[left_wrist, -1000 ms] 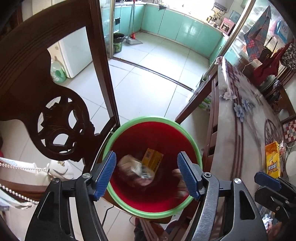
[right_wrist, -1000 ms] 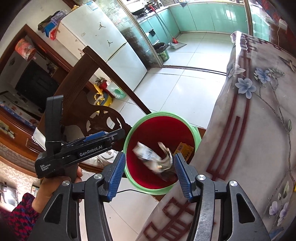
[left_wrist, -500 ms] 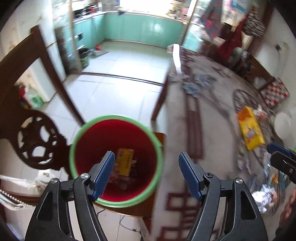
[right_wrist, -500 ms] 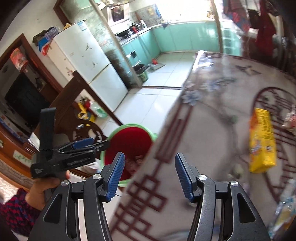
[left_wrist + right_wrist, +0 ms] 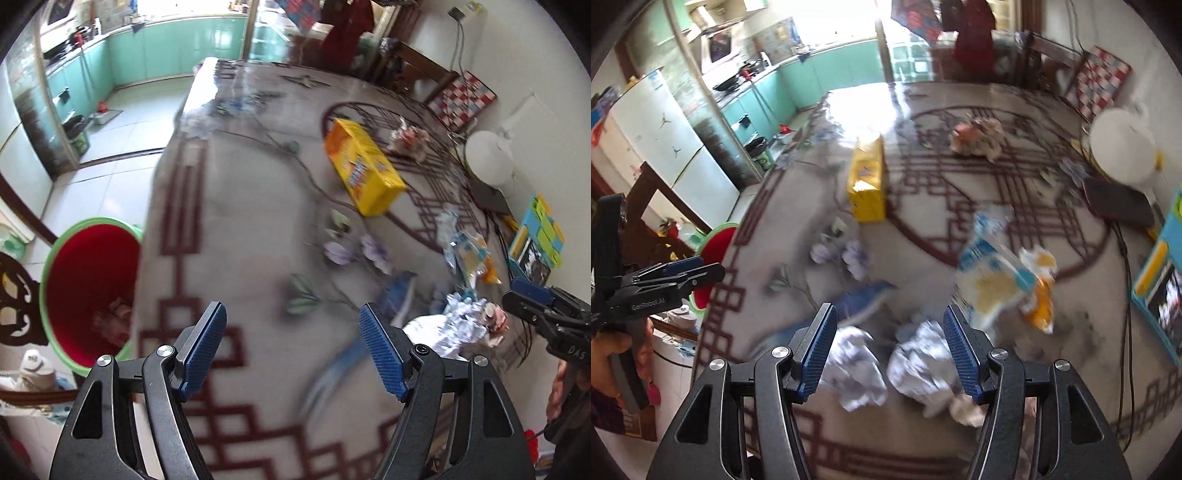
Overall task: Collect trash
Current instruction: 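Move both tools back over the table toward the crumpled paper, then grasp crumpled white paper with the left tool while the right tool grasps crumpled paper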
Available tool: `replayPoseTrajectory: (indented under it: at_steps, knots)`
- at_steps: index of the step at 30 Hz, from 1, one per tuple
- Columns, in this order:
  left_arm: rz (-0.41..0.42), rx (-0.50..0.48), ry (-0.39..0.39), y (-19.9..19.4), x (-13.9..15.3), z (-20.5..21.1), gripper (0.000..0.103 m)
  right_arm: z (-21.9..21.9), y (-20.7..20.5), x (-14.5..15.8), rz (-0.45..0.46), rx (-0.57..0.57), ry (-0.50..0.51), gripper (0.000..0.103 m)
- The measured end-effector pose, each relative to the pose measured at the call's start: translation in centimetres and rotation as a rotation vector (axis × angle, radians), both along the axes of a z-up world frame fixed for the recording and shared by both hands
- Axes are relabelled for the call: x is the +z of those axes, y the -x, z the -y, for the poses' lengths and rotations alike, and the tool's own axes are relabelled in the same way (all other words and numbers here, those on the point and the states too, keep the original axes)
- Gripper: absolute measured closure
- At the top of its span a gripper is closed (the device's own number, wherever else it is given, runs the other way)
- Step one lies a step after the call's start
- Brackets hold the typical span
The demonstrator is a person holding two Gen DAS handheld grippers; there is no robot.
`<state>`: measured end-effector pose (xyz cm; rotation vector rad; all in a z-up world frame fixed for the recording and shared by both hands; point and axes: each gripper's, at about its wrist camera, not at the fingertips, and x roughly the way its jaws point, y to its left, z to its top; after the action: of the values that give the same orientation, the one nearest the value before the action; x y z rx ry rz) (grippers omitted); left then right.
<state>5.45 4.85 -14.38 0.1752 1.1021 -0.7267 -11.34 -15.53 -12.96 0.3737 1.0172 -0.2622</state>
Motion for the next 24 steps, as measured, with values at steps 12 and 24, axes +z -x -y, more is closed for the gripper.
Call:
replayPoseTrajectory:
  at_steps: [12,24]
  knots:
    - [-0.029,-0.018,-0.016,5.5,-0.3,3.9,0.029,-0.2,1.0,-5.8,-0.16,0.154,-0.002,0.044]
    - [-0.052,0.028,-0.003,7.9,-0.2,5.3,0.028,2.9,0.3,-5.8,-0.102,0.123,-0.039,0.059]
